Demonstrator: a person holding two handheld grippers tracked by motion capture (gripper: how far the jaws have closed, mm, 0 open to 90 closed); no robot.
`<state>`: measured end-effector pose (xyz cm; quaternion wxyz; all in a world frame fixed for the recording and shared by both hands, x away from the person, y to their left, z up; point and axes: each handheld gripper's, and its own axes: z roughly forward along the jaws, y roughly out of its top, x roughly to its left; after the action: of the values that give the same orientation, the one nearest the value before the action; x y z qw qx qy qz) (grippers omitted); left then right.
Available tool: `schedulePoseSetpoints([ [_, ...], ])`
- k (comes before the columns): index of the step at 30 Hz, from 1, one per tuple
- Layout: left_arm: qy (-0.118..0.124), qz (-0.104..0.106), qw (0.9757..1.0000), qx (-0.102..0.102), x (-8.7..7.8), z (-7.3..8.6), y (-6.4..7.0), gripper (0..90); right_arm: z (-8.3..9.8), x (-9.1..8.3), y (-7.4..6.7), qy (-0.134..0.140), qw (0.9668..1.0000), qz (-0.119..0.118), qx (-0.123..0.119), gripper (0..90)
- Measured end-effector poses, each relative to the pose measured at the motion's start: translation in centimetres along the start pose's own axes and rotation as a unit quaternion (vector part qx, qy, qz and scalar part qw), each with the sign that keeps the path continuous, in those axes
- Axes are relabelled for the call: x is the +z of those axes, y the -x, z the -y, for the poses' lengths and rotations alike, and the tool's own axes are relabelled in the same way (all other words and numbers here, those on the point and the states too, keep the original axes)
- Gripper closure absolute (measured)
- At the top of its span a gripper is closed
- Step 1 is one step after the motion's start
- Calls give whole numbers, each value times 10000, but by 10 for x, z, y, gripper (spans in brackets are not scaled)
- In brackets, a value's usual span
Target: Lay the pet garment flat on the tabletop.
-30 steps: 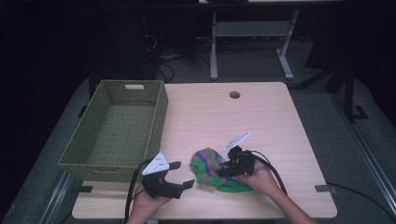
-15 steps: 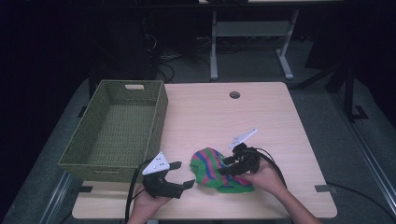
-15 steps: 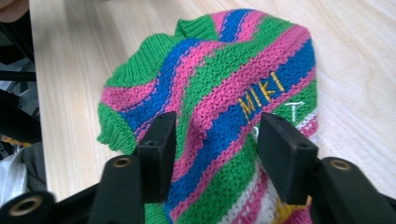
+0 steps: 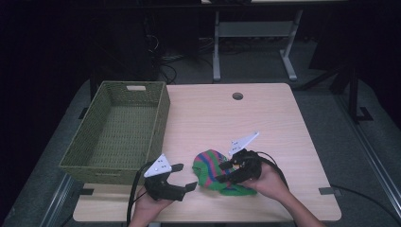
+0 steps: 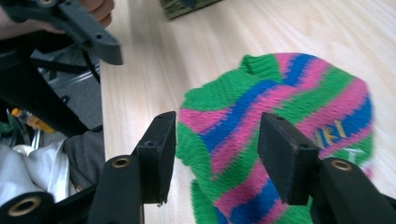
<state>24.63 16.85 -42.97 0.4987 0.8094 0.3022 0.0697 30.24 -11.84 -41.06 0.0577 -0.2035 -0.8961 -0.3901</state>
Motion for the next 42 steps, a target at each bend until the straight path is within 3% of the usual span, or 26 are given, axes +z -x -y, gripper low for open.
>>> schedulePoseSetpoints([
  [2, 2, 0, 10000, -5, 0, 0, 0, 162, -1, 2, -2, -19, 10000, -44, -31, 471],
  [7, 4, -4, 10000, -2, 0, 0, -1, 162, -5, 17, -9, -194, 9991, -105, -365, 485],
  [9, 18, 3, 10000, -13, 0, 0, -1, 162, -6, 22, -13, -244, 9989, -143, -374, 506],
  [11, 12, 6, 10000, -9, 0, 0, -1, 162, -8, 27, -15, -316, 9983, -42, -491, 537],
  [21, 12, 10, 10000, -25, -1, 0, -1, 162, -8, 59, -13, -793, 9952, 37, -567, 570],
  [24, 0, 1, 10000, -27, -1, 0, -1, 162, -7, 64, -12, -871, 9941, 163, -630, 592],
  [31, -26, 17, 10000, 1, 0, 0, -1, 162, -3, 65, -10, -797, 9946, 250, -612, 650],
  [38, -41, 32, 10000, 4, 1, 1, 0, 162, 0, 64, -10, -791, 9937, 483, -625, 783],
  [42, -24, 38, 10000, -19, 1, 1, -1, 162, -1, 64, -7, -774, 9947, 420, -527, 803],
])
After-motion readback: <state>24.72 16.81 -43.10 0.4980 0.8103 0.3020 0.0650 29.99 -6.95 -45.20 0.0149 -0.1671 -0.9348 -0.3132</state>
